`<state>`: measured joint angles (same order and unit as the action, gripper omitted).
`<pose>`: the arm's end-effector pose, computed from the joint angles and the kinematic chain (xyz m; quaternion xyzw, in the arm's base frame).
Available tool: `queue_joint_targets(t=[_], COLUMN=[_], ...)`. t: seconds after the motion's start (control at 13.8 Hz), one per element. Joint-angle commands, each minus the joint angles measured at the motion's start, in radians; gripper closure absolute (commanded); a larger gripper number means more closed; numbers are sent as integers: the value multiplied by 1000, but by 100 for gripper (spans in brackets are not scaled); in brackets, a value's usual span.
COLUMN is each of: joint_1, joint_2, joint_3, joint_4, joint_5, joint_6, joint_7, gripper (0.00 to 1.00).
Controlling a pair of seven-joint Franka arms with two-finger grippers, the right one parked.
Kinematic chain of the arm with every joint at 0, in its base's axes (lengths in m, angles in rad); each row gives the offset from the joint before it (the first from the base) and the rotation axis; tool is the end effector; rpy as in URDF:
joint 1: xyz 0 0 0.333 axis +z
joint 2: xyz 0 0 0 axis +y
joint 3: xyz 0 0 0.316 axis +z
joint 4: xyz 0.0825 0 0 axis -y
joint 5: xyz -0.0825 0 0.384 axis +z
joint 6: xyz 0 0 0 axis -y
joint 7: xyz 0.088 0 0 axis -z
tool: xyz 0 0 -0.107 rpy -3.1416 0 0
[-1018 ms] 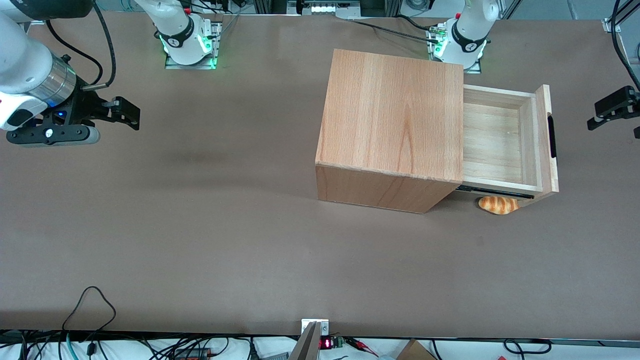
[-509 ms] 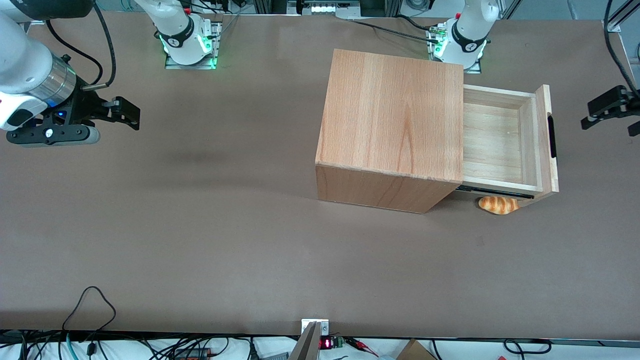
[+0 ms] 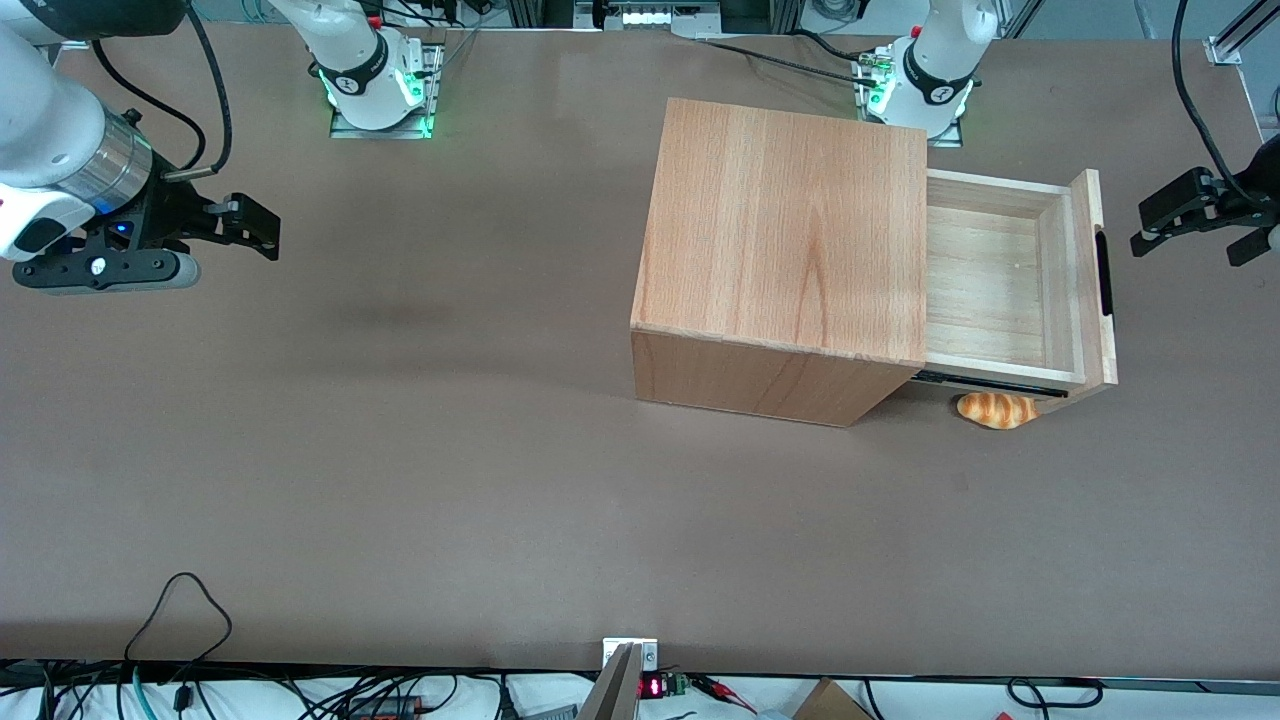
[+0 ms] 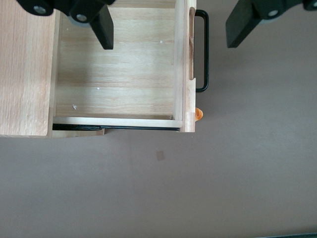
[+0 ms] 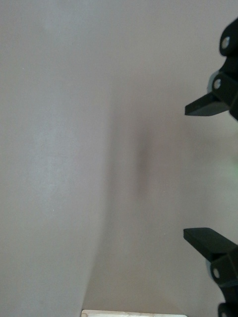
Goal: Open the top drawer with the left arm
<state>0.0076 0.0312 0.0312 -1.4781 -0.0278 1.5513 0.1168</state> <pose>0.5626 0.0185 0.6491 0.9989 -0.0396 0.0220 0.0117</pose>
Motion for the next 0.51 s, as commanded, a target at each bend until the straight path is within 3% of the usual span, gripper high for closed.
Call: queue_joint_targets(t=[0.0, 0.44], joint_1=[1, 2], joint_2=[-8, -7], joint_3=[7, 9], joint_4=[10, 18], joint_5=[20, 25], joint_6=[-17, -16], joint_7=[-11, -20], gripper=[0, 0])
